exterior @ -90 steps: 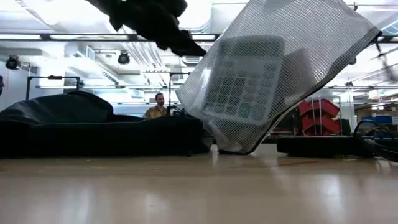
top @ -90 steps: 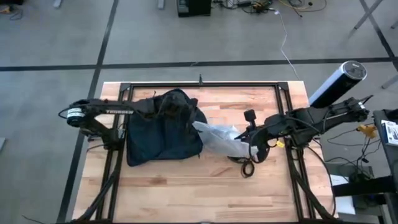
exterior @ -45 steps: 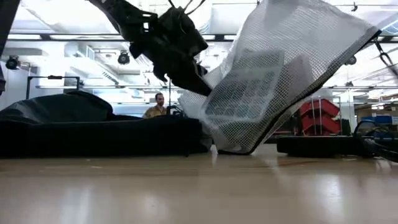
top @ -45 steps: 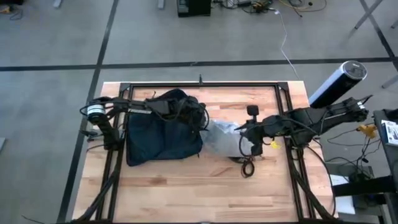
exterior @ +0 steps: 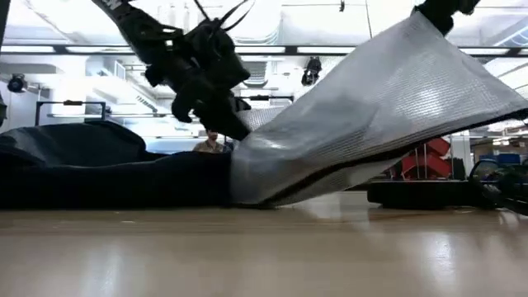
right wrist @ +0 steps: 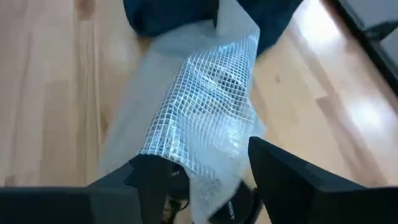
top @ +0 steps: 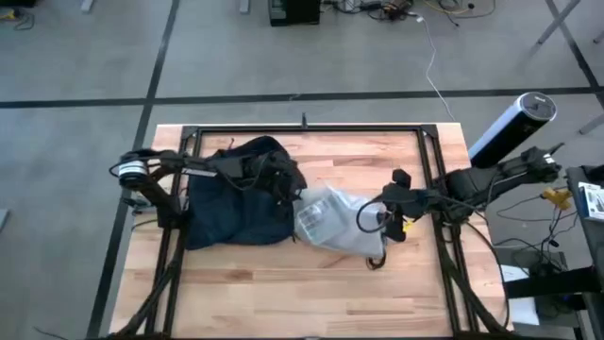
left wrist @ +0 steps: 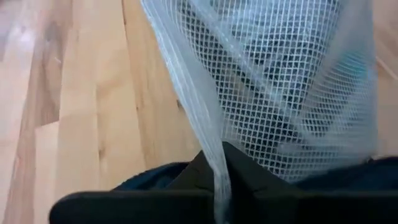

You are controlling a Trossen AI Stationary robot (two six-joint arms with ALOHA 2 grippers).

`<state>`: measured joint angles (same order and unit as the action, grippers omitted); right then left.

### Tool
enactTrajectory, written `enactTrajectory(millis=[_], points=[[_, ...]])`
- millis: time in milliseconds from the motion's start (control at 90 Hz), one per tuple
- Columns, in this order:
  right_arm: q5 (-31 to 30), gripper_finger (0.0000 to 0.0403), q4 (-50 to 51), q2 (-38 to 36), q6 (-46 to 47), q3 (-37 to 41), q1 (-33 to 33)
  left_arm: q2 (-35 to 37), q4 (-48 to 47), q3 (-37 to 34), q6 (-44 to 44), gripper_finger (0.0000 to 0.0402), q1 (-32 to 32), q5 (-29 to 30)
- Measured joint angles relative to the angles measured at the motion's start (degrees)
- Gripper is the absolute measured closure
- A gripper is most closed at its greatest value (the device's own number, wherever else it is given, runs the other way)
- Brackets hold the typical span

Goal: Unpack backpack
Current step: Open the white zipper pouch

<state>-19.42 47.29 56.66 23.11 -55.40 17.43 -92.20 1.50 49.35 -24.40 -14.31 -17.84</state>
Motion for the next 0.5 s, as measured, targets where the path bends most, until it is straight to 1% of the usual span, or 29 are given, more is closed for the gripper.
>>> enactTrajectory(millis=[156,333,411,500], points=[[-0.11,0.0203,0.33,0.0,1.91,0.4,0.09,4.75,5.22,-5.25,0.58,0.0401,0.0,0.57],[-0.45,0.0199,0.52,0.0,1.74,1.36,0.09,11.64,7.54,-9.8,0.94,0.0402,-0.04,0.76],[-3.75,0.0196,0.02,0.0,-0.41,1.38,0.11,13.86,8.98,-11.26,1.13,0.0402,-0.07,0.78],[-10.31,0.0193,0.14,0.0,-4.14,1.36,0.09,15.42,10.43,-12.52,1.27,0.0402,-0.07,0.83]])
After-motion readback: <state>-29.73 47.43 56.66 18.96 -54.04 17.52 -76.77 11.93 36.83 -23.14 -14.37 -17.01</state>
